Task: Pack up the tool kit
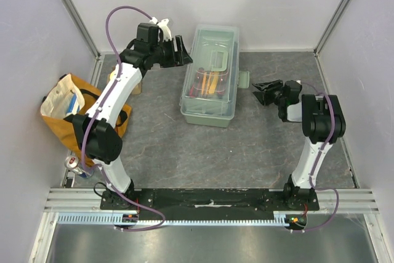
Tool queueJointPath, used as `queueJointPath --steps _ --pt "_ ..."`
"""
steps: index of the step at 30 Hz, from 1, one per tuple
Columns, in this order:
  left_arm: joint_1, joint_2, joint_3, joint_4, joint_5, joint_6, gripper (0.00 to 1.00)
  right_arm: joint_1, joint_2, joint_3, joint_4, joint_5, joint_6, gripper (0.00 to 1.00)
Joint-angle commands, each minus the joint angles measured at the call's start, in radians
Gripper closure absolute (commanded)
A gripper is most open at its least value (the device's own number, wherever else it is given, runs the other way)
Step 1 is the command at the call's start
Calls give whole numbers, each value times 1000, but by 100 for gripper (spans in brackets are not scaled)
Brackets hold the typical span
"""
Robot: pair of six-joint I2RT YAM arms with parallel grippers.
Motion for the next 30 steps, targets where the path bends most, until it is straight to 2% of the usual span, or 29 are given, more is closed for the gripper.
queueJointPath --steps 1,5,8,13,19,30 --pt "19 18 -89 168 96 -20 26 9 124 95 228 -87 171 50" --pt "20 -11 -192 306 157 28 24 19 229 146 420 -129 295 53" --pt "19 -11 -233 351 185 43 23 38 273 163 559 -132 359 46" --pt "19 41 -229 295 140 88 22 85 287 167 677 -118 431 32" --pt "19 87 -235 279 142 86 23 125 368 216 857 -97 594 30" --pt "19 128 -226 262 149 78 23 147 381 224 915 -127 588 24"
